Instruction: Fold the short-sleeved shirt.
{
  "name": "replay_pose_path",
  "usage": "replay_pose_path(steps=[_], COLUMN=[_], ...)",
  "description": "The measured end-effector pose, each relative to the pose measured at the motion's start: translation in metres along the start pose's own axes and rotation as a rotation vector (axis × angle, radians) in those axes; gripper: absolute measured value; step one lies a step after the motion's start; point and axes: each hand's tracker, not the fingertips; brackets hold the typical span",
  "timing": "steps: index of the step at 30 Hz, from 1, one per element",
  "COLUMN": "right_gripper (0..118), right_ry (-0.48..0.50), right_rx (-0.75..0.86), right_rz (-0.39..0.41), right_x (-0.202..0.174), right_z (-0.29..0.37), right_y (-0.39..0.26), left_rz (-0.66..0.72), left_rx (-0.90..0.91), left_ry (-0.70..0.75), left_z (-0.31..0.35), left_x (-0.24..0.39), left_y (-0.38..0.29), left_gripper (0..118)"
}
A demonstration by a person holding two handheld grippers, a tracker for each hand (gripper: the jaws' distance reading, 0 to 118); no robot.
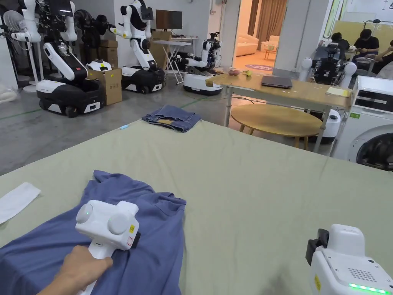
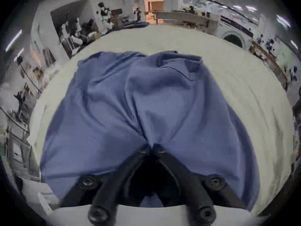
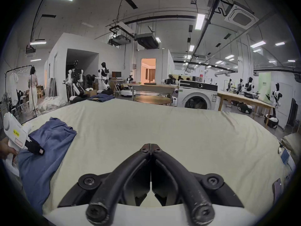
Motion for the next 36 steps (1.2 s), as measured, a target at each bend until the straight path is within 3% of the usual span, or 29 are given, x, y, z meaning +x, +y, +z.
replay_pose_path(steps=[7,12,16,26,36], right_gripper=[0,0,0,0,0], right_ry=[-0.019,-0.042,-0.071,-0.2,-0.383], right_rx=[0.006,0.023,0.04,0.074,0.085], right_rz=[-0.034,-0.045,-0.054,-0.082,-0.102], right_x=[0.02,0.037,0.056,0.128,0.21], right_z=[0.008,0.016,0.025,0.059,0.11], right_y=[0.002,0.012,0.017,0.026,0.016], left_rz=[0.114,0.102,0.059,-0.186,-0.401], left_rx=[0.154,0.296,0.413,0.552,0.438], left_ry=[-0.078,-0.139,-0.194,-0.487,-0.848], left_z=[0.047,0.104,0.161,0.245,0.237], left_x=[-0.018,-0.02,0.018,0.189,0.385], left_y=[0.017,0.066,0.102,0.172,0.128], left_gripper=[0,0,0,0,0])
